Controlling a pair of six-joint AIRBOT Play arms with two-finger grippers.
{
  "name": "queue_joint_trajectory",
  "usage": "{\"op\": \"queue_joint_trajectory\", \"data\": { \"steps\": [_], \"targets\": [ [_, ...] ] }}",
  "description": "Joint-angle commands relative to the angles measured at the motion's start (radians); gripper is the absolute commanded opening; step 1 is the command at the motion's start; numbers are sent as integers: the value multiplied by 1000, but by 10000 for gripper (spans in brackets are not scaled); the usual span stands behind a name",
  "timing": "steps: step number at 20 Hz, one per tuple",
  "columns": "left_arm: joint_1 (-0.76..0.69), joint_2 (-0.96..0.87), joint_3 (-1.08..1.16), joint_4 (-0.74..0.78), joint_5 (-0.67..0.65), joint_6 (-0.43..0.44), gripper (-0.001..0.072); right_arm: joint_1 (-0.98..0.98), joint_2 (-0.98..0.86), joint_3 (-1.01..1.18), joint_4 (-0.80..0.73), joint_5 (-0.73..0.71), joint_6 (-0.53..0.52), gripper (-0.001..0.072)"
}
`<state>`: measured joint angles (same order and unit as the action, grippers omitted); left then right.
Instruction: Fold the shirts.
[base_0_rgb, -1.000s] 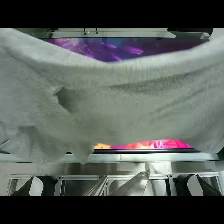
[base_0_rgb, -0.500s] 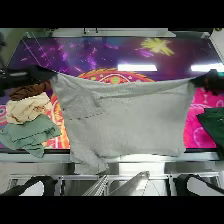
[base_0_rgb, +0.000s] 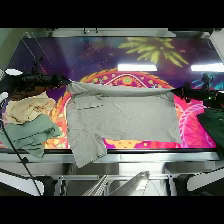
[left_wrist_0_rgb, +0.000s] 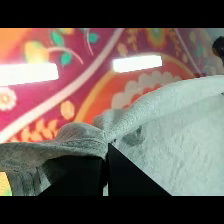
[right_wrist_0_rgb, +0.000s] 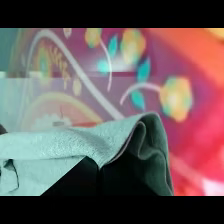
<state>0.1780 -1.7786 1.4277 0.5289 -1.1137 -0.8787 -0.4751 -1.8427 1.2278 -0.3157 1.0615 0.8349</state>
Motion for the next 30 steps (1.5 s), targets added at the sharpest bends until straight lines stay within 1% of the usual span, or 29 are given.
{"op": "queue_joint_trajectory", "data": {
  "steps": [1, 4, 5, 8, 12, 17, 20, 22, 26, 30],
  "targets": [
    [-1, -68, 68, 43, -20, -10, 14, -4, -46, 81, 32, 32, -23, 15],
    [-1, -67, 66, 220, -39, -105, 14, -21, -46, 120, 30, 110, -19, 15],
    [-1, -67, 67, 248, -55, -113, 14, -26, -46, 127, 17, 133, -18, 15],
    [-3, -65, 67, 257, -93, -110, 14, -47, -46, 129, -84, 163, 39, 15],
    [-19, -65, 66, 260, -150, -110, 14, -49, -46, 128, -217, 195, 74, 15],
    [-16, -65, 64, 269, -146, -114, 14, -52, -51, 128, -242, 175, 79, 15],
    [-35, -65, 64, 394, -158, -165, 14, -51, -63, 128, -262, 180, 86, 15],
    [-43, -65, 64, 437, -170, -179, 15, -51, -64, 128, -263, 188, 86, 16],
    [-46, -65, 64, 440, -177, -190, 15, -51, -64, 128, -280, 190, 86, 16],
    [-62, -65, 64, 440, -230, -212, 15, -51, -64, 128, -280, 185, 85, 16]
  ]
}}
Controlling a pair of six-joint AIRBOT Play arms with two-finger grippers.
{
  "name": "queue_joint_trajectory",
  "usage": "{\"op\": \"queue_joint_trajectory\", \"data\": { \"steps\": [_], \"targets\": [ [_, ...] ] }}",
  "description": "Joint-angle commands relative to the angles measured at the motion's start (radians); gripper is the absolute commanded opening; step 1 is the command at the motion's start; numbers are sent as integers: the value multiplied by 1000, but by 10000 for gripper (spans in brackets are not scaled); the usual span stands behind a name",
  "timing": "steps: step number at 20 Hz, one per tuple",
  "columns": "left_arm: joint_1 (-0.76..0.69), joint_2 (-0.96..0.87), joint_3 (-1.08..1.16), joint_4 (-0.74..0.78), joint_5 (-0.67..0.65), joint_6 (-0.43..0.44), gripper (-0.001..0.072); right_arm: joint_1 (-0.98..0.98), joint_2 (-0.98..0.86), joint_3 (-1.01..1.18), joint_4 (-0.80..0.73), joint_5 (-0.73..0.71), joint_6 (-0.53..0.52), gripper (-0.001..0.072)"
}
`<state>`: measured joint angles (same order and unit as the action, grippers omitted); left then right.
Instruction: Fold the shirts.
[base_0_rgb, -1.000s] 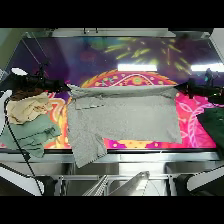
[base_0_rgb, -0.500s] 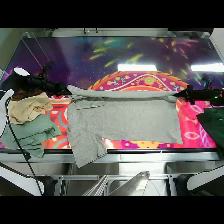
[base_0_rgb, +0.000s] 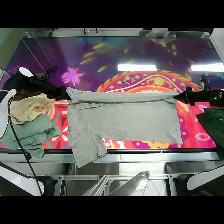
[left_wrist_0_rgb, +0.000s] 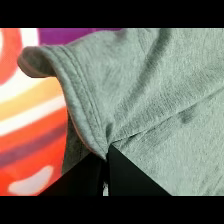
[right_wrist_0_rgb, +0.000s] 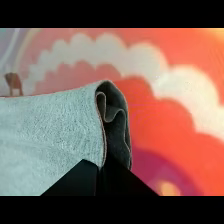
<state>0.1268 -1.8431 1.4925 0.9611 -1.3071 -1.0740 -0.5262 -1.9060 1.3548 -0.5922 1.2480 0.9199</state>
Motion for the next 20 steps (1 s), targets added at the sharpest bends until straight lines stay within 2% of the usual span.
{"op": "queue_joint_trajectory", "data": {
  "steps": [1, 2, 3, 4, 5, 10, 12, 13, 15, 18, 19, 20],
  "targets": [
    [-15, -1, 0, 8, -52, -16, 17, 0, 0, 2, -3, -2, 0, 17],
    [-18, 0, 0, 8, -64, -19, 25, 0, 0, 2, -3, -1, -8, 19],
    [-18, 0, 2, 9, -79, -26, 233, -1, 1, 2, -3, 3, -10, 139],
    [-11, 2, 3, 8, -92, -48, 292, -3, 4, 4, -4, 19, -19, 390],
    [-1, 11, 2, 9, -112, -61, 291, -7, 11, 13, -14, 40, -18, 530],
    [80, 159, 2, 9, -173, -80, 291, -63, 121, 44, -78, 123, 55, 516],
    [123, 241, -19, 8, -203, -114, 292, -87, 175, 39, -117, 221, 83, 323],
    [140, 293, -65, 8, -209, -114, 291, -96, 206, 21, -133, 282, 83, 322],
    [165, 412, -225, 9, -192, -113, 291, -108, 298, -80, -174, 314, 88, 321],
    [188, 595, -533, 9, -86, -113, 291, -143, 461, -309, -352, 227, 140, 344],
    [193, 649, -629, 8, -50, -113, 291, -153, 508, -395, -444, 181, 177, 495],
    [196, 689, -701, 8, -29, -113, 292, -157, 542, -479, -503, 135, 208, 528]
  ]
}}
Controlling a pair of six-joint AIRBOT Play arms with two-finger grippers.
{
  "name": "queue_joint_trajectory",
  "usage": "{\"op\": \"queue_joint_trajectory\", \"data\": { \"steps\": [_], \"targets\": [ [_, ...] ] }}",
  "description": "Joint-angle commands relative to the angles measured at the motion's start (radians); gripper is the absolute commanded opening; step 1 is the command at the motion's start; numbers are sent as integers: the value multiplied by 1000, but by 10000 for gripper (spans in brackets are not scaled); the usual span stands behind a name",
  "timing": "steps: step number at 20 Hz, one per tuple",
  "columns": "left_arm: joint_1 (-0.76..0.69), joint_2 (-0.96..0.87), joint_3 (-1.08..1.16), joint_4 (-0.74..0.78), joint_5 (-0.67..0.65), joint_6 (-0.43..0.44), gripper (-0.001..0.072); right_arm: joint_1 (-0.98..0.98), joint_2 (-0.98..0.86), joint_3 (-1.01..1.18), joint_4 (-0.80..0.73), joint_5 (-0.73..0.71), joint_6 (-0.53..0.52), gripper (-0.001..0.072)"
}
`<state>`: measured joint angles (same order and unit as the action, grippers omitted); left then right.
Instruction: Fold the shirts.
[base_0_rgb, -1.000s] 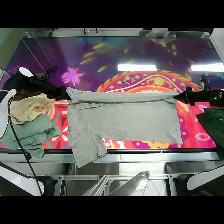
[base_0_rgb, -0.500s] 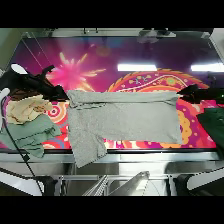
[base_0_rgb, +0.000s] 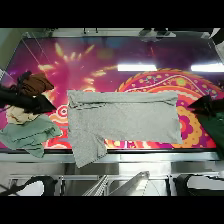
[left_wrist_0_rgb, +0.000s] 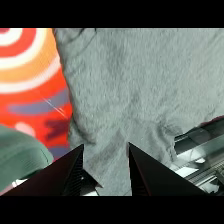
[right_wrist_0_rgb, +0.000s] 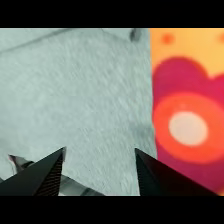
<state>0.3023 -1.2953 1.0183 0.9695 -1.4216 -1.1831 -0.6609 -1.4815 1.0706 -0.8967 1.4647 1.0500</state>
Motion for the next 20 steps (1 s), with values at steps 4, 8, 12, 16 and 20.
{"op": "queue_joint_trajectory", "data": {
  "steps": [4, 8, 12, 16, 20],
  "targets": [
    [20, 276, -429, -1, 179, -4, 291, -27, 110, -398, -175, -195, 53, 527],
    [20, 372, -531, 0, 219, -4, 292, -27, 37, -417, -51, -201, -68, 522],
    [20, 395, -579, -2, 246, -4, 292, -27, -12, -416, 5, -175, -119, 419],
    [20, 285, -578, -8, 270, -4, 294, -24, -13, -415, 63, -159, -134, 18],
    [2, 146, -578, -199, 218, 111, 624, -24, -13, -405, 81, -159, -134, 18]
  ]
}}
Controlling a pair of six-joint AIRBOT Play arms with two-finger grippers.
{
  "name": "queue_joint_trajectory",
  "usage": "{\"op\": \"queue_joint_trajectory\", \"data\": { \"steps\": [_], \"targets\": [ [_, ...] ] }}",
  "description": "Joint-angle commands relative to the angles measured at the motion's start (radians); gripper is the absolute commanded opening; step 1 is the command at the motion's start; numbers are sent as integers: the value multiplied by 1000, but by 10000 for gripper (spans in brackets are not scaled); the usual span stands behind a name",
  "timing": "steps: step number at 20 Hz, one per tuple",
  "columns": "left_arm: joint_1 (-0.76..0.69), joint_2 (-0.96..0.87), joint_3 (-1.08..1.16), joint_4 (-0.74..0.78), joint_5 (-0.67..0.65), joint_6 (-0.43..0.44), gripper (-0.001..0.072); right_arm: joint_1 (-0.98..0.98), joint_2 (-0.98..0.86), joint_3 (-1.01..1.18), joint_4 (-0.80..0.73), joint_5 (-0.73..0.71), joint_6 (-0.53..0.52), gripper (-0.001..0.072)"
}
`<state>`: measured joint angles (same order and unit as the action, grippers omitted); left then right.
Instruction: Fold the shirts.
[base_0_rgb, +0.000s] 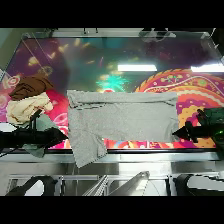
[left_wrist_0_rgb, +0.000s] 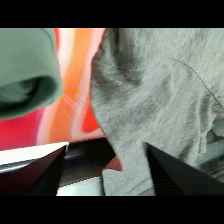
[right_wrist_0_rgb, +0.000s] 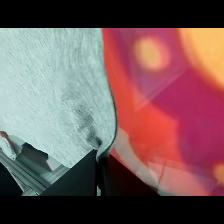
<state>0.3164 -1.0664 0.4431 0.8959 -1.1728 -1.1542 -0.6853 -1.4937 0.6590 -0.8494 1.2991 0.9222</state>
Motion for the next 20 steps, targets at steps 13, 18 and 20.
{"op": "queue_joint_trajectory", "data": {
  "steps": [13, 18, 20],
  "targets": [
    [-222, -138, -3, -162, -57, 109, 11, -1, 0, 15, 39, 39, -3, 18],
    [-108, 56, -3, -81, -59, 3, 16, -4, 0, 97, -37, 143, 66, 18],
    [-36, 132, -3, -79, -78, 0, 17, -4, 0, 100, -47, 145, 66, 17]
  ]
}}
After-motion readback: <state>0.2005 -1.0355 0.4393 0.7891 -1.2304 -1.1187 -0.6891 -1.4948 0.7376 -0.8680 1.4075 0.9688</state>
